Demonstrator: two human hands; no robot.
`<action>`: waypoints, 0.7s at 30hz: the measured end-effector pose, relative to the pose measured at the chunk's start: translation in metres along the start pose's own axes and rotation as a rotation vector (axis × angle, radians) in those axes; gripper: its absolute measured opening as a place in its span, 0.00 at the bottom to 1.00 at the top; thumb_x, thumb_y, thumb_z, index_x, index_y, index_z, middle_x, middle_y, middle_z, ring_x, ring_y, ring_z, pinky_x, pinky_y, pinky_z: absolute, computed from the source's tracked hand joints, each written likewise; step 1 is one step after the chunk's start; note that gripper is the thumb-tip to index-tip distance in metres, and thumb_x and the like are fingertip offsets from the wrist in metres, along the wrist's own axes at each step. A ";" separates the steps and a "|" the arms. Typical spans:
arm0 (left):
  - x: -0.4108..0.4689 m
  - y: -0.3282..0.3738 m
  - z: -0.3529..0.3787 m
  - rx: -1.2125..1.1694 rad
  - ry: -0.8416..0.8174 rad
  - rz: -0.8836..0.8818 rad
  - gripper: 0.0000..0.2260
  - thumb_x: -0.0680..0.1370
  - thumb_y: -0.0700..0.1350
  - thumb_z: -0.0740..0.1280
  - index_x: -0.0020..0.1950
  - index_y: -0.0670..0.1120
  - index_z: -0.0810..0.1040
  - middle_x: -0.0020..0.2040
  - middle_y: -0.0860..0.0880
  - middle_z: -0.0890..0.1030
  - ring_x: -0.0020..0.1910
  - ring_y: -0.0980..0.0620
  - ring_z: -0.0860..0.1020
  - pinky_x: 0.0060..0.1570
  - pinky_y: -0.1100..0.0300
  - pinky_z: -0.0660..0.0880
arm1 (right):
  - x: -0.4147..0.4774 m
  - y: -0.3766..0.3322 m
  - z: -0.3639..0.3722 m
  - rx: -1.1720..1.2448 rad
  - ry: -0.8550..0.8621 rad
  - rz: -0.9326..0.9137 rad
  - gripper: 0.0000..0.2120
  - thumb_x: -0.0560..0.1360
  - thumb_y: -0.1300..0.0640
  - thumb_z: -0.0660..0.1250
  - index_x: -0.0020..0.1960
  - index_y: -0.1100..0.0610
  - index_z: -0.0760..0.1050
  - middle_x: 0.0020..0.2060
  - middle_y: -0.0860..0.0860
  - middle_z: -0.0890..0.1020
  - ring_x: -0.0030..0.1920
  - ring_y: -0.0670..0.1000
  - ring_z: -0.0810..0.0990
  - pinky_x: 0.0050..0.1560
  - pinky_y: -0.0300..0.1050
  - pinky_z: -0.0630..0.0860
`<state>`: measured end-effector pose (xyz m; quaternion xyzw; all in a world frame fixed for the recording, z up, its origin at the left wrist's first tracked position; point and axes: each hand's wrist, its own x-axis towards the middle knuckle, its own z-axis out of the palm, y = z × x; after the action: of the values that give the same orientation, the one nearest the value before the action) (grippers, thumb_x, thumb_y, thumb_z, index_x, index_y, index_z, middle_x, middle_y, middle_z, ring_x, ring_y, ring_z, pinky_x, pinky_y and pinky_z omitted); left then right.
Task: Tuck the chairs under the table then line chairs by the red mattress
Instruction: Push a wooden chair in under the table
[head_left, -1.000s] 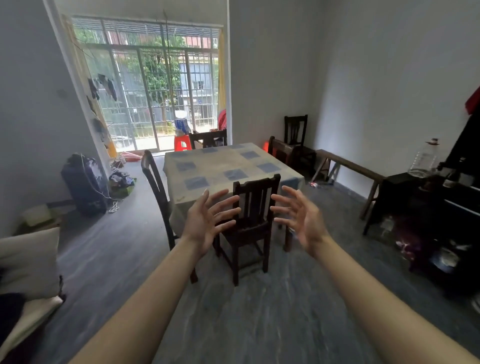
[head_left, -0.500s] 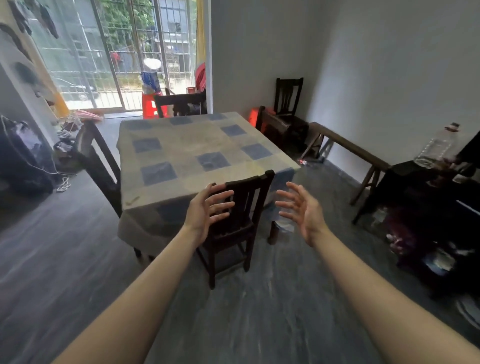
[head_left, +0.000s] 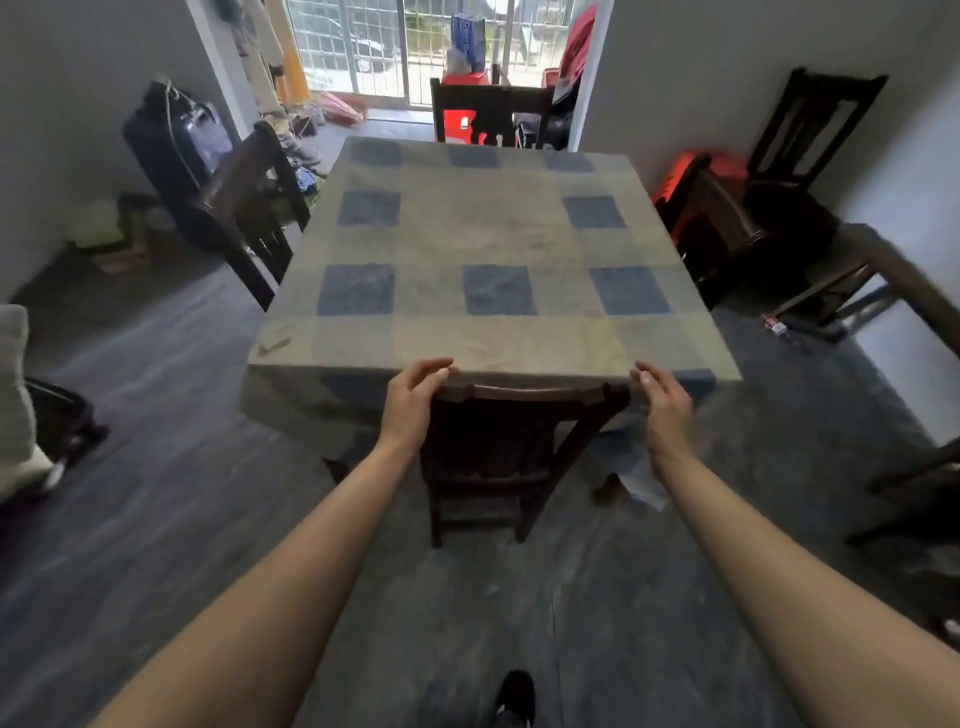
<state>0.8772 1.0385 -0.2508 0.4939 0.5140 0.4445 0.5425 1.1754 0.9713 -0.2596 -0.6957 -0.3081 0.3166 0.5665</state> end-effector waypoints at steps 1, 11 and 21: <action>0.004 -0.004 0.001 0.054 0.023 0.034 0.08 0.80 0.37 0.67 0.56 0.44 0.84 0.50 0.49 0.86 0.50 0.57 0.82 0.54 0.59 0.75 | 0.006 0.002 -0.002 -0.026 -0.015 -0.022 0.14 0.83 0.59 0.62 0.65 0.59 0.79 0.62 0.56 0.82 0.62 0.51 0.79 0.60 0.35 0.75; 0.053 -0.080 0.002 -0.054 0.074 -0.015 0.08 0.78 0.45 0.69 0.47 0.41 0.85 0.47 0.43 0.85 0.48 0.49 0.81 0.51 0.58 0.75 | 0.059 0.067 0.022 0.112 -0.201 0.047 0.12 0.79 0.58 0.68 0.51 0.66 0.84 0.46 0.55 0.86 0.48 0.47 0.83 0.54 0.40 0.75; 0.040 -0.086 0.015 -0.271 0.256 -0.109 0.08 0.66 0.49 0.71 0.29 0.47 0.76 0.31 0.47 0.76 0.35 0.50 0.72 0.42 0.52 0.68 | 0.043 0.069 0.034 0.277 -0.016 0.082 0.08 0.65 0.59 0.65 0.29 0.58 0.79 0.29 0.54 0.79 0.35 0.51 0.75 0.37 0.45 0.71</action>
<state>0.8934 1.0668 -0.3415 0.3271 0.5404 0.5388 0.5574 1.1795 1.0134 -0.3368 -0.6204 -0.2373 0.3844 0.6411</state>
